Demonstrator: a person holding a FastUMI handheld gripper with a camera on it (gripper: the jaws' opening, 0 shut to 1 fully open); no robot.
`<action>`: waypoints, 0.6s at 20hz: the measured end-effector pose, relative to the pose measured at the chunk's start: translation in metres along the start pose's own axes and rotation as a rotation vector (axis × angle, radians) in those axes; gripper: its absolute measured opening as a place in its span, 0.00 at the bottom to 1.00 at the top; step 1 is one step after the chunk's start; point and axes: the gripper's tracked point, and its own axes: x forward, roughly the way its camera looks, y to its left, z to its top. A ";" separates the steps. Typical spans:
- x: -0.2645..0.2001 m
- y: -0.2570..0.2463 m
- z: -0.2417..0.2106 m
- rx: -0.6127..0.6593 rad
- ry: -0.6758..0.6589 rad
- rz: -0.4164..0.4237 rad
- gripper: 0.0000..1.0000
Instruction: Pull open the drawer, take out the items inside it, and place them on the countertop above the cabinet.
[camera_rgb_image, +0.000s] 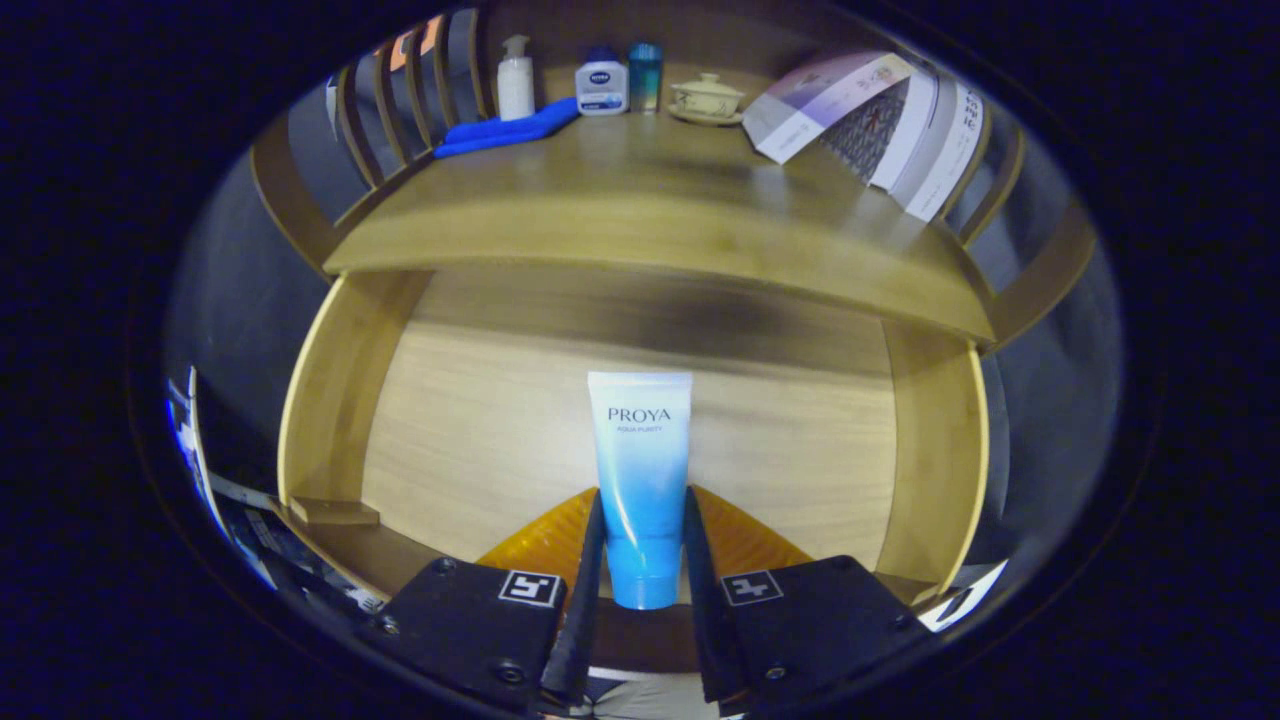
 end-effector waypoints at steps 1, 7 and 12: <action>-0.008 -0.003 0.004 0.000 -0.011 -0.004 0.45; -0.062 -0.016 0.039 0.008 -0.090 -0.023 0.45; -0.080 -0.015 0.075 0.016 -0.145 -0.021 0.45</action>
